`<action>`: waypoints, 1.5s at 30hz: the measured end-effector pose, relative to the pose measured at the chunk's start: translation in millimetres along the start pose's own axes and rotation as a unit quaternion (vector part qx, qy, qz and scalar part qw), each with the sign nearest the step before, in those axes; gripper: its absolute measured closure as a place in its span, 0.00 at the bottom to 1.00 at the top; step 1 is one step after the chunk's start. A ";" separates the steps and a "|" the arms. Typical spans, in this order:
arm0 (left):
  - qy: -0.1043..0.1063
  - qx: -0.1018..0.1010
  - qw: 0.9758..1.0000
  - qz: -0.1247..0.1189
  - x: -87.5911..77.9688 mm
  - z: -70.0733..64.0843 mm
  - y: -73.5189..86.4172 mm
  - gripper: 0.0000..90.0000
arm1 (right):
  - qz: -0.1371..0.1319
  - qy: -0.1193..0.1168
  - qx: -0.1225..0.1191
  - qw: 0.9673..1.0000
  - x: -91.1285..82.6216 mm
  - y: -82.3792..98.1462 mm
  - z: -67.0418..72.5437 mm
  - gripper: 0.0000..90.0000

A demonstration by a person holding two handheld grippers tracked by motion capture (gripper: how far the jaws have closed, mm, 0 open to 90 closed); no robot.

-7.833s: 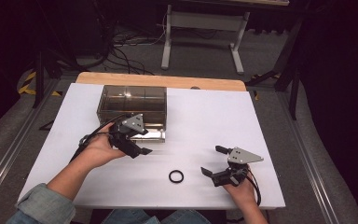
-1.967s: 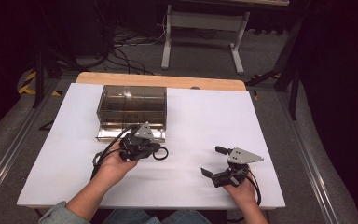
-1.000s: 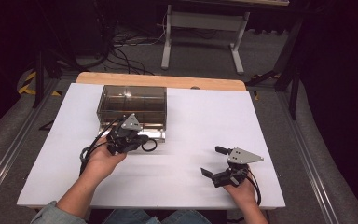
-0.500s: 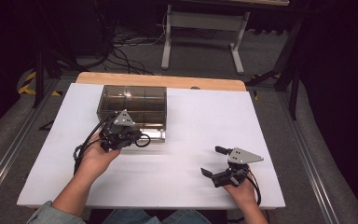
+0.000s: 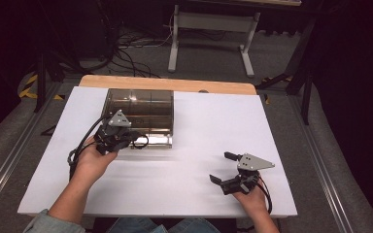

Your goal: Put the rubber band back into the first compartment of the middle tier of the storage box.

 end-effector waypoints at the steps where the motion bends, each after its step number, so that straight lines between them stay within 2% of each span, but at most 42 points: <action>1: -0.002 0.000 1.000 0.001 -0.6 1.2 0.5 0.96 | 0.000 0.000 0.000 1.000 0.0 0.0 0.0 0.00; 13: -0.026 -0.015 1.000 0.009 -7.9 16.4 9.5 0.96 | 0.000 0.000 0.000 1.000 -0.1 0.0 0.0 0.00; 24: -0.045 -0.037 0.998 0.011 -14.1 31.3 19.2 0.96 | 0.000 -0.001 0.000 1.000 -0.1 0.1 0.2 0.00; 31: -0.069 -0.054 0.996 0.022 -16.5 40.9 25.8 0.96 | 0.002 0.000 -0.001 1.000 0.0 0.2 0.2 0.00; 45: -0.093 -0.075 0.992 0.044 -11.6 50.3 34.9 0.96 | 0.002 -0.001 -0.002 1.000 0.2 0.3 0.5 0.00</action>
Point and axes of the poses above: each handheld gripper's, and its own axes: x roughly forward along the jaws, y roughly out of its underside, z roughly to its left, the point moved 4 cm from there along x, roughly forward along the jaws, and after that the axes turned 9 degrees about x, right-handed, at the moved point
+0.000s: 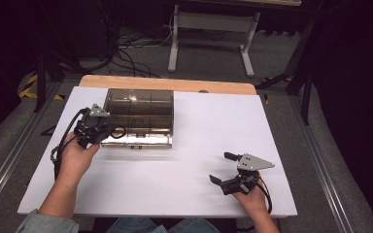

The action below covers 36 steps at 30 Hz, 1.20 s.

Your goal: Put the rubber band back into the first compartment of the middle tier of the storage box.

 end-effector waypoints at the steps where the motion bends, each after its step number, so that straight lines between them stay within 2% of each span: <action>1: -0.001 -0.001 1.000 0.000 0.7 0.3 0.3 0.96 | 0.000 0.000 0.000 1.000 0.0 0.0 0.1 0.00; 12: -0.013 -0.004 1.000 0.019 9.3 4.5 5.6 0.96 | -0.002 -0.001 -0.001 1.000 0.5 0.1 0.1 0.00; 18: -0.021 0.002 0.999 0.032 14.5 4.6 7.4 0.96 | -0.001 -0.001 -0.001 1.000 0.3 0.1 0.2 0.00; 36: -0.010 -0.005 0.999 0.046 27.7 10.6 15.6 0.96 | 0.000 -0.001 0.000 1.000 0.4 0.2 0.1 0.00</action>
Point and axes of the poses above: each handheld gripper's, and its own axes: x roughly forward along the jaws, y roughly out of its underside, z roughly to its left, the point moved 4 cm from there along x, roughly forward along the jaws, and after that the axes turned 9 degrees about x, right-handed, at the moved point
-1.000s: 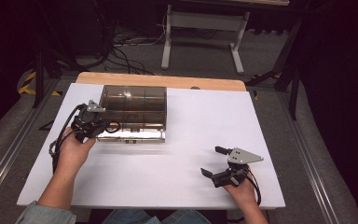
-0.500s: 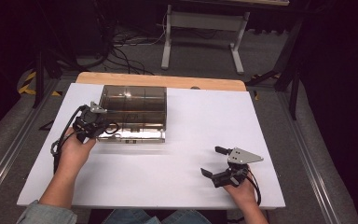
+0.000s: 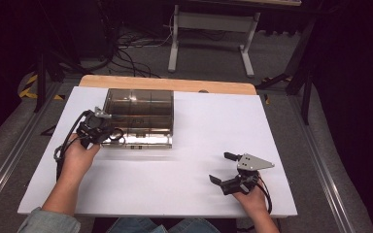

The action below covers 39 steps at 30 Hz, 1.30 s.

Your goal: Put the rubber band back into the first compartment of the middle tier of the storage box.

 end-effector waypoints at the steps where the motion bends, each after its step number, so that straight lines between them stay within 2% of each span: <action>1: 0.000 0.001 1.000 0.001 0.6 0.3 0.3 0.96 | 0.000 0.000 0.002 1.000 -0.1 0.0 0.1 0.00; 9: 0.002 -0.003 1.000 0.005 3.9 0.8 2.3 0.96 | 0.000 0.001 0.002 1.000 -0.2 -0.1 0.0 0.00; 24: 0.006 0.003 1.000 0.011 9.5 1.5 4.2 0.95 | 0.000 0.001 0.003 1.000 -0.3 -0.1 -0.1 0.00; 33: 0.006 0.004 1.000 0.012 10.0 0.4 4.1 0.92 | 0.000 0.000 0.002 1.000 -0.3 -0.1 0.0 0.00; 39: 0.001 0.005 1.000 0.003 6.4 0.3 3.2 0.91 | 0.000 0.000 0.002 1.000 -0.3 -0.1 0.0 0.00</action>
Point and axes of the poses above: each handheld gripper's, and its own axes: x roughly forward along the jaws, y roughly out of its underside, z roughly to its left, the point moved 4 cm from there along x, roughly forward along the jaws, and after that the axes turned 9 degrees about x, right-handed, at the moved point
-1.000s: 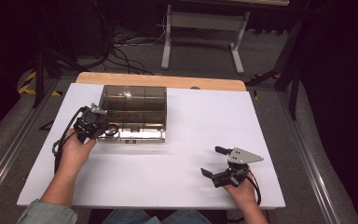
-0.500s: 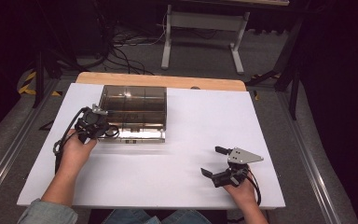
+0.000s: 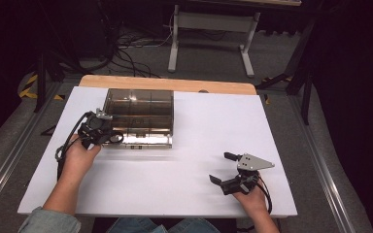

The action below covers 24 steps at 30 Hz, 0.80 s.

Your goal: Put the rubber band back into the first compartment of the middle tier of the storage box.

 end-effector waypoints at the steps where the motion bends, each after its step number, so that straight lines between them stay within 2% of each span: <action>1: 0.001 0.001 1.000 -0.004 -1.7 -0.5 -0.5 0.91 | 0.000 0.000 0.000 1.000 0.0 0.0 0.0 0.00; 4: 0.016 0.005 1.000 -0.016 -6.5 -3.6 -2.5 0.99 | 0.000 0.000 0.000 1.000 0.1 0.0 0.0 0.00; 12: 0.047 0.045 0.997 -0.035 -19.8 -17.4 -11.8 0.99 | 0.000 -0.001 0.001 1.000 0.0 -0.1 -0.1 0.00; 24: 0.093 0.079 0.992 -0.030 -23.4 -29.0 -13.2 0.99 | 0.000 0.000 0.000 1.000 -0.1 -0.1 -0.2 0.00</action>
Point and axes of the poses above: each handheld gripper's, and its own axes: x roughly forward along the jaws, y roughly out of its underside, z roughly to its left, the point moved 4 cm from there along x, roughly forward along the jaws, and after that the axes turned 9 degrees about x, right-handed, at the moved point
